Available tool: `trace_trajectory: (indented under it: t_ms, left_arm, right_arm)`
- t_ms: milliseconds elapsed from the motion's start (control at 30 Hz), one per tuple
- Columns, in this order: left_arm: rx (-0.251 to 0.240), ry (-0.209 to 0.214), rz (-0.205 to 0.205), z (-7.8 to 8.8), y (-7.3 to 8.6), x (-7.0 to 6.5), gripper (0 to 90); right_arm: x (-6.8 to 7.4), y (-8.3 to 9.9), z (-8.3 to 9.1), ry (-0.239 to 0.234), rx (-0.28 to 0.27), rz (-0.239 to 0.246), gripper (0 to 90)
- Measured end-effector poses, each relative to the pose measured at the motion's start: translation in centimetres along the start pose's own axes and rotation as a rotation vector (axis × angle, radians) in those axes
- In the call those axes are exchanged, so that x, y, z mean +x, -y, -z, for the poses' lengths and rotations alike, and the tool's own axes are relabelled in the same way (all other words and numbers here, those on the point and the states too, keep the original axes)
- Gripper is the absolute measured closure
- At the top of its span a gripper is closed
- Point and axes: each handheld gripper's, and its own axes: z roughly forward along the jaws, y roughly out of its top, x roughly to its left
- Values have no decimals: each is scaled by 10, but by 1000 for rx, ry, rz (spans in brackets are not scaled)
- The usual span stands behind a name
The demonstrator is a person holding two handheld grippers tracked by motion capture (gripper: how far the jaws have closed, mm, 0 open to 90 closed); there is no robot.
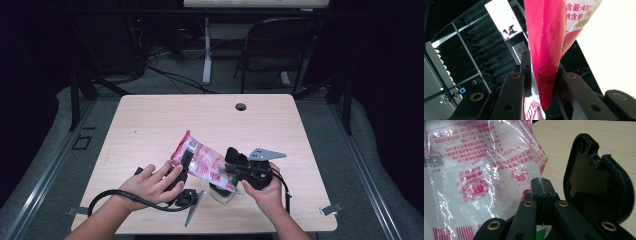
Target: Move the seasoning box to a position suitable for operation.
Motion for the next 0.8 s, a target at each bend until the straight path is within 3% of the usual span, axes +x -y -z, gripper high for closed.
trace_trajectory:
  t_ms: [800]
  left_arm:
    - [-35,-20,-9,1,-3,5,794]
  right_arm:
    - [-1,3,9,21,-25,-8,900]
